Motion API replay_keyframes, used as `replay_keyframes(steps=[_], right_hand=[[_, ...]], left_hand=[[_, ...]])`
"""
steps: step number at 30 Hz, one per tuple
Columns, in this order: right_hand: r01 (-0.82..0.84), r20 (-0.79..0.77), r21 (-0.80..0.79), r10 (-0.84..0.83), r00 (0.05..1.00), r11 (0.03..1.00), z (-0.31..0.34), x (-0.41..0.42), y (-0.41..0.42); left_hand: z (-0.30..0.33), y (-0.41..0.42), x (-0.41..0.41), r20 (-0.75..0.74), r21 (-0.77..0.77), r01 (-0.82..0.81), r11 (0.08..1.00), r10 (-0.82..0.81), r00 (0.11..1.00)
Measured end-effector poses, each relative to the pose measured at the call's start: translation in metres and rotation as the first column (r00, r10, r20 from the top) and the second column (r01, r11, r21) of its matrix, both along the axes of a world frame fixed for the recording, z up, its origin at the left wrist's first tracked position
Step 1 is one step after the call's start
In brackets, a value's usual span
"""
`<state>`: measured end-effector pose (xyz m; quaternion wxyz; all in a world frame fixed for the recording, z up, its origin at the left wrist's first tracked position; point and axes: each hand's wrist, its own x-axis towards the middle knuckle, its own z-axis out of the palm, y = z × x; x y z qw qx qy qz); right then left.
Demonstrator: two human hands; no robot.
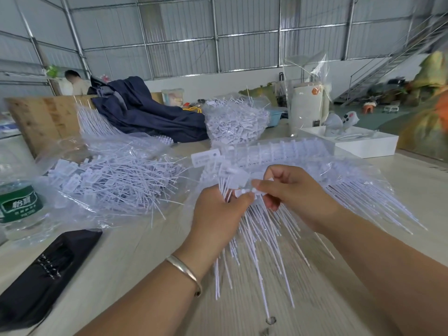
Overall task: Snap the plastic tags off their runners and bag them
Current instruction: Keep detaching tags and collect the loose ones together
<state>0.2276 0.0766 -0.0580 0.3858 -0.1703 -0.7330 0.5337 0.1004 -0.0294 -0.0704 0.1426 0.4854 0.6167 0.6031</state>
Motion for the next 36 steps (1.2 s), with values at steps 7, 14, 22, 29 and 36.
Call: replay_keyframes(steps=[7, 14, 22, 29, 36], right_hand=[[-0.32, -0.079, -0.392, 0.315, 0.946, 0.862, 0.003, 0.007, 0.007], [-0.4, -0.149, -0.411, 0.373, 0.916, 0.819, 0.002, 0.006, 0.008], [-0.19, -0.002, -0.326, 0.2, 0.98, 0.926, 0.005, 0.007, 0.008], [-0.162, 0.095, -0.263, 0.192, 0.977, 0.951, 0.012, 0.013, 0.01], [-0.098, -0.134, -0.423, 0.045, 0.99, 0.901, 0.024, 0.041, 0.035]], left_hand=[[0.004, 0.001, -0.007, 0.451, 0.017, 0.312, 0.95, -0.286, 0.846], [0.002, 0.001, -0.009, 0.435, 0.02, 0.313, 0.95, -0.29, 0.852], [0.004, 0.003, -0.009, 0.366, -0.041, 0.268, 0.963, -0.235, 0.9], [0.008, 0.003, -0.011, 0.355, -0.1, 0.238, 0.966, -0.189, 0.916], [0.01, -0.003, -0.025, -0.025, -0.222, -0.059, 0.973, 0.055, 0.998]])
